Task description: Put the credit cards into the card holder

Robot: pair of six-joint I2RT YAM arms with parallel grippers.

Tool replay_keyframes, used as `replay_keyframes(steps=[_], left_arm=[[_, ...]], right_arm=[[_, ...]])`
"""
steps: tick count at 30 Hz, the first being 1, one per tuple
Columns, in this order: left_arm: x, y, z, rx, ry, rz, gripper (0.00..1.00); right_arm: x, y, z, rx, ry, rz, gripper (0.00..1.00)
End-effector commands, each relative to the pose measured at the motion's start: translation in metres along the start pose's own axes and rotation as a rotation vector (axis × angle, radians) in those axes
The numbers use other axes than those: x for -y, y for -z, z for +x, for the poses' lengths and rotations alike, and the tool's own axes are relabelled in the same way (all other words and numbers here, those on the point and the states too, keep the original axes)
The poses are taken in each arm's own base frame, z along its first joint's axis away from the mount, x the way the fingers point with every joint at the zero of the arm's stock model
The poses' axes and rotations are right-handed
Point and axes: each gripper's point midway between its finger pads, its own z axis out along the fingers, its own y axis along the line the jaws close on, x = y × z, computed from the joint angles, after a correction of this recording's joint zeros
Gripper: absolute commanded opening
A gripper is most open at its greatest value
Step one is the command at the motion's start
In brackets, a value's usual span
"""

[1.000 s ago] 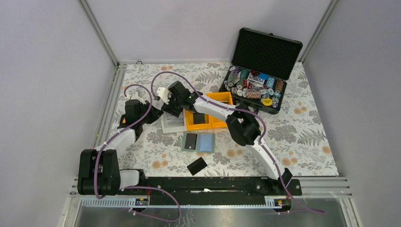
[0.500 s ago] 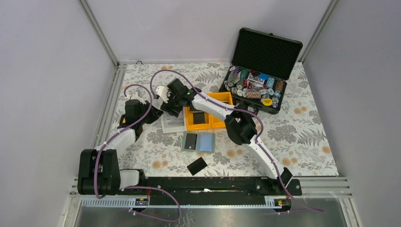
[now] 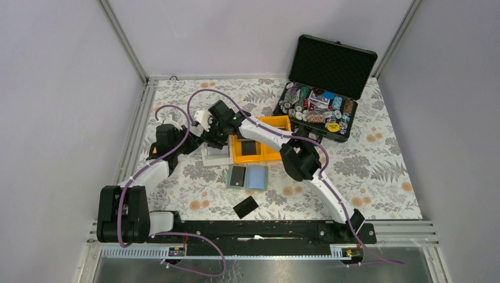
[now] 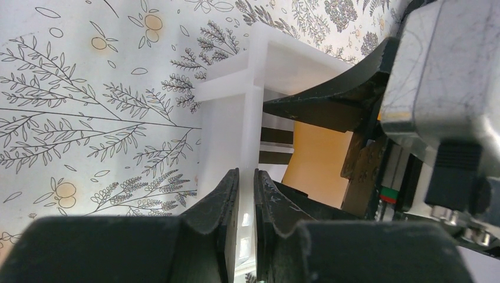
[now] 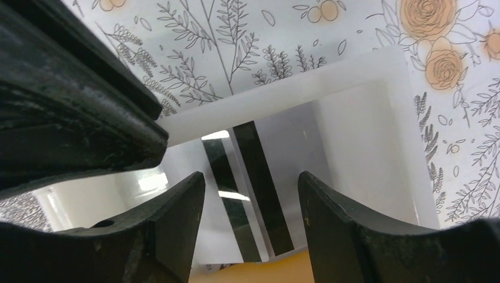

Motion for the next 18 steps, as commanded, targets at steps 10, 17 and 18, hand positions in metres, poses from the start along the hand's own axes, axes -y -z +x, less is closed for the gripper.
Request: replay_keyframes(steps=[10,17,18], left_arm=[[0.001,-0.001,-0.031,0.091,-0.020,0.006,0.00],[0.001,-0.001,-0.030,0.090,-0.016,0.005,0.00],[0.001,-0.001,-0.030,0.089,-0.017,0.006,0.00]], right_arm=[[-0.041,0.019,0.040,-0.192,-0.144,-0.208,0.49],[-0.051,0.030,0.028,-0.159,-0.177,-0.283,0.45],[-0.050,0.030,0.029,-0.161,-0.180,-0.280,0.45]])
